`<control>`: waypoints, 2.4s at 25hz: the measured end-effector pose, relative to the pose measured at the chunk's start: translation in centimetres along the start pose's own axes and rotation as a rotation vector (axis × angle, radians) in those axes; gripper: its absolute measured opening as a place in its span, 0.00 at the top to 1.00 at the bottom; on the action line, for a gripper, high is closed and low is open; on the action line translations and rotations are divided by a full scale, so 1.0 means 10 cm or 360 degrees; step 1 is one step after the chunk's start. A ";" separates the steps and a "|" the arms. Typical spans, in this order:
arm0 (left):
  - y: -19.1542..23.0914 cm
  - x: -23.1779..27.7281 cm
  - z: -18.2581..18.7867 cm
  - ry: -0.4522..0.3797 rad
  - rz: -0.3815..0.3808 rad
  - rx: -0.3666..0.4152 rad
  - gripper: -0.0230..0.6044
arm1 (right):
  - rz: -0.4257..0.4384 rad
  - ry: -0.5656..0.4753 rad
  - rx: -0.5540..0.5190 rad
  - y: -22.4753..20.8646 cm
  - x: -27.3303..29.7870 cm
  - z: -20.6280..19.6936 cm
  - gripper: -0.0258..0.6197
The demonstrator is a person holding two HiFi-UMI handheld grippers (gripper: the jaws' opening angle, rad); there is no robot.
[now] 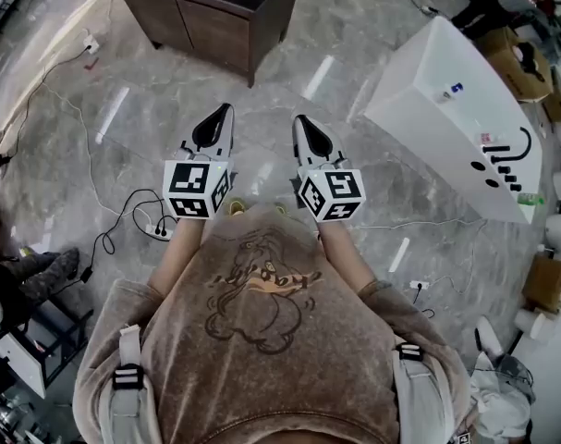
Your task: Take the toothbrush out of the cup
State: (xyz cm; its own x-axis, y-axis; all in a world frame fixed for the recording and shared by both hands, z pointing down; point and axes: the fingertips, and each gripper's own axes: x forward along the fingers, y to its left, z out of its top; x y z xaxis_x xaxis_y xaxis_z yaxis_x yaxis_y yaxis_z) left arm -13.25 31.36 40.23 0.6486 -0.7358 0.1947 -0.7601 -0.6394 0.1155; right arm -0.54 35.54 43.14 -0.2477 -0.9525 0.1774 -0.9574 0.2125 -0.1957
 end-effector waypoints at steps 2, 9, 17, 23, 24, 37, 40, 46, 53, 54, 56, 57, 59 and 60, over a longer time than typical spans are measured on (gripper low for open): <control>0.05 -0.01 0.01 -0.0004 -0.0015 0.0013 0.94 | -0.0028 -0.0008 -0.0002 0.00 0.00 -0.01 0.93; 0.26 0.04 0.01 -0.0030 -0.0078 0.0040 0.94 | -0.0106 -0.0067 0.0005 0.09 0.09 -0.09 0.93; 0.40 0.16 0.05 -0.0042 -0.0100 0.0010 0.94 | -0.0121 -0.0098 -0.0019 0.12 0.29 0.03 0.93; 0.52 0.41 0.04 -0.0037 -0.0092 0.0019 0.94 | -0.0108 -0.0081 -0.0043 -0.01 0.55 0.02 0.93; 0.55 0.46 0.05 -0.0034 -0.0088 0.0014 0.94 | -0.0106 -0.0073 -0.0046 -0.05 0.59 0.02 0.93; 0.77 1.38 0.23 -0.0011 -0.0091 -0.0002 0.94 | -0.0079 -0.0061 -0.0023 -0.65 1.35 0.25 0.93; 0.85 1.67 0.36 -0.0025 -0.0087 -0.0006 0.94 | -0.0062 -0.0077 -0.0021 -0.83 1.62 0.39 0.93; 1.02 2.27 0.58 -0.0012 -0.0047 -0.0030 0.94 | -0.0006 -0.0059 -0.0025 -1.18 2.12 0.66 0.93; 1.12 2.88 0.79 -0.0013 0.0010 -0.0039 0.94 | 0.0041 -0.0044 -0.0012 -1.64 2.58 0.86 0.93; 1.13 2.95 0.82 -0.0017 0.0024 -0.0040 0.94 | 0.0051 -0.0042 -0.0008 -1.70 2.63 0.88 0.93; 1.16 3.06 0.86 -0.0026 0.0053 -0.0039 0.94 | 0.0073 -0.0042 -0.0007 -1.80 2.73 0.93 0.93; 1.17 3.12 0.88 -0.0028 0.0066 -0.0039 0.94 | 0.0081 -0.0041 -0.0009 -1.84 2.78 0.95 0.93; 1.21 3.20 0.90 -0.0025 0.0089 -0.0039 0.94 | 0.0096 -0.0033 -0.0008 -1.91 2.87 0.97 0.93; 1.23 3.23 0.90 -0.0021 0.0099 -0.0041 0.94 | 0.0103 -0.0027 -0.0006 -1.94 2.91 0.98 0.93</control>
State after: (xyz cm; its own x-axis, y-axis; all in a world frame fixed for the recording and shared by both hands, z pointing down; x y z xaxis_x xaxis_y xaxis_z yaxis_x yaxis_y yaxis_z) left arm -1.28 -2.33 39.14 0.6001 -0.7771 0.1898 -0.7998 -0.5863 0.1285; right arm 12.25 1.52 42.68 -0.3066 -0.9403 0.1478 -0.9400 0.2746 -0.2026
